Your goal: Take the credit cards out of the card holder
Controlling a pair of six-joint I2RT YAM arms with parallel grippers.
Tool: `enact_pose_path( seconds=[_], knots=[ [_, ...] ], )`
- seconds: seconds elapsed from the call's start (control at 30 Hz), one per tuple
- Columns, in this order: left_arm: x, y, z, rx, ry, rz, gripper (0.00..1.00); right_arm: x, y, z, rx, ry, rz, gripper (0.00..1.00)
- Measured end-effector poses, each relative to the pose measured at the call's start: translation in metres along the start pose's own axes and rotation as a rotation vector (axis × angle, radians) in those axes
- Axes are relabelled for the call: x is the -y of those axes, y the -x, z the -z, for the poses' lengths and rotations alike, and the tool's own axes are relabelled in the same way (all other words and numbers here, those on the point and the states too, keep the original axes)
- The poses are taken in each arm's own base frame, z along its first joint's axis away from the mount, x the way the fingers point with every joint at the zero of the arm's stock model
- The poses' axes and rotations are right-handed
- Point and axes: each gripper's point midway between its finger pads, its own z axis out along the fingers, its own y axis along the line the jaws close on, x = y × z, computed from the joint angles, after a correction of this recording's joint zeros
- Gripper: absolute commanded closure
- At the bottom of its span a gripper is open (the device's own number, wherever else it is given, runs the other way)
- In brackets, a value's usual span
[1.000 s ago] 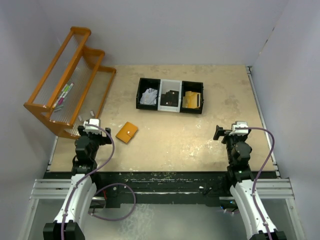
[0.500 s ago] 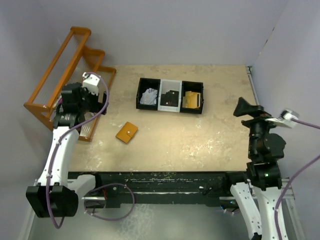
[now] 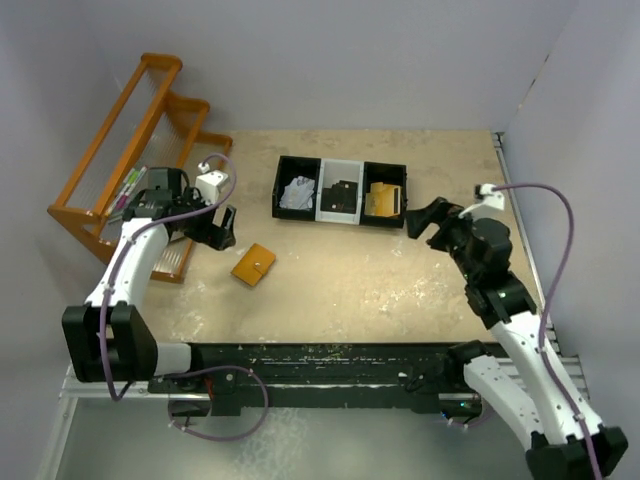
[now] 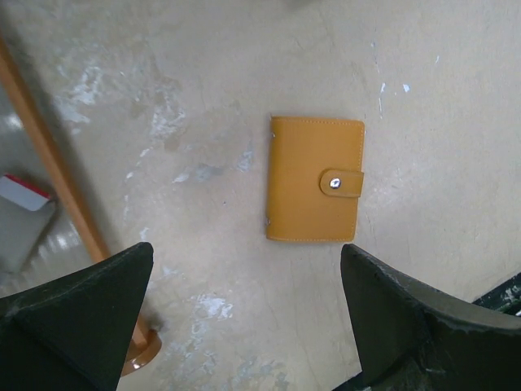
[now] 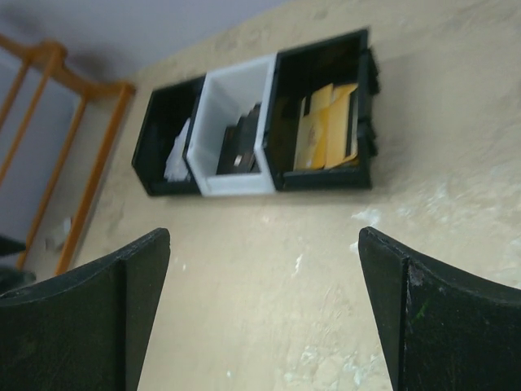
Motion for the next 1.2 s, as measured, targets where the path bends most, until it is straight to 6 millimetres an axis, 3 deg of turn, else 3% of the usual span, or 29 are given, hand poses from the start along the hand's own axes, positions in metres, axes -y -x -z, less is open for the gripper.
enact_pose_path(
  seconds=[0.23, 0.47, 0.7, 0.87, 1.1, 1.2],
  knots=[
    [0.007, -0.027, -0.031, -0.135, -0.092, 0.020, 0.01, -0.028, -0.077, -0.029, -0.240, 0.046, 0.084, 0.00],
    [0.021, -0.048, -0.063, -0.259, -0.157, -0.042, 0.00, -0.044, -0.121, -0.056, -0.359, 0.048, 0.170, 0.00],
    [0.021, -0.061, -0.081, -0.309, -0.184, -0.050, 0.03, -0.075, -0.150, -0.085, -0.412, 0.070, 0.250, 0.01],
    [0.024, -0.076, -0.095, -0.368, -0.216, -0.062, 0.09, -0.085, -0.160, -0.083, -0.420, 0.094, 0.272, 0.01],
    [0.040, -0.084, -0.110, -0.411, -0.217, -0.166, 0.45, -0.081, -0.160, -0.061, -0.398, 0.114, 0.268, 0.04],
    [0.045, -0.080, -0.113, -0.401, -0.221, -0.185, 0.66, -0.080, -0.156, -0.055, -0.384, 0.118, 0.258, 0.05]
  ],
)
